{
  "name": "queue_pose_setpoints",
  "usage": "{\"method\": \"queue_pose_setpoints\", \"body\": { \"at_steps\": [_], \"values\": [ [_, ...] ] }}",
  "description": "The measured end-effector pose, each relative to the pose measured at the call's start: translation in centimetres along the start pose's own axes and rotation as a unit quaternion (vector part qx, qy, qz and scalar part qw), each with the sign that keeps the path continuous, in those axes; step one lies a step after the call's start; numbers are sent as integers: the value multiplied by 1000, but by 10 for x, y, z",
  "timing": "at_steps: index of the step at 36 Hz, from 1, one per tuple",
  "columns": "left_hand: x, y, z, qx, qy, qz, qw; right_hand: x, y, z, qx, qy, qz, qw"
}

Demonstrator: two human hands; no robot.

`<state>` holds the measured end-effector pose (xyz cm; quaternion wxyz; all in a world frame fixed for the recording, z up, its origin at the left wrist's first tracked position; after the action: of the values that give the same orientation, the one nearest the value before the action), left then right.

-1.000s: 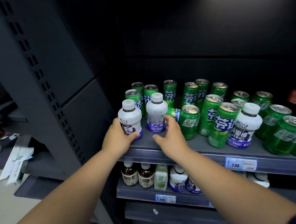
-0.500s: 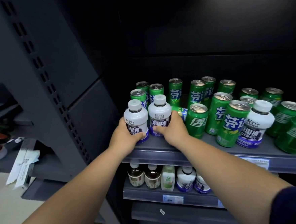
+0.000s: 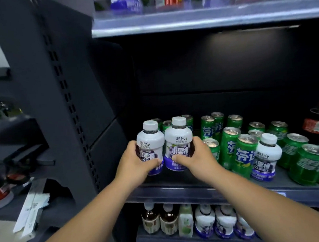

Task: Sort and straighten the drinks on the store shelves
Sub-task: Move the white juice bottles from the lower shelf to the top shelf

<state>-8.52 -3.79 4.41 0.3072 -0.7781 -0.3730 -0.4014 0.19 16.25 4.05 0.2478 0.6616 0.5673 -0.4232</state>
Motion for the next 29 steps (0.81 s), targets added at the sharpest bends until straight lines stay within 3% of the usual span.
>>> {"method": "queue_pose_setpoints", "body": {
  "at_steps": [17,29],
  "values": [
    [149,40,-83,76,22,178,981,-155,55,-82,61,-27,-168,984],
    [234,20,-119,82,30,227,970,-224,53,-133,120,-29,-226,966]
  ]
}}
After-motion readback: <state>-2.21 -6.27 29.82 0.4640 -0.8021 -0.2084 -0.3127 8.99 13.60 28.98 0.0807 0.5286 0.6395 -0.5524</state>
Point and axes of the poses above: each hand's wrist, its own y-axis away from the middle knuckle, its own z-axis out of the palm, x = y × z, the point moved 1 cm from there along -y, towards the middle knuckle, and after that the axes turned 15 degrees about -x, right-handed, at the moved point
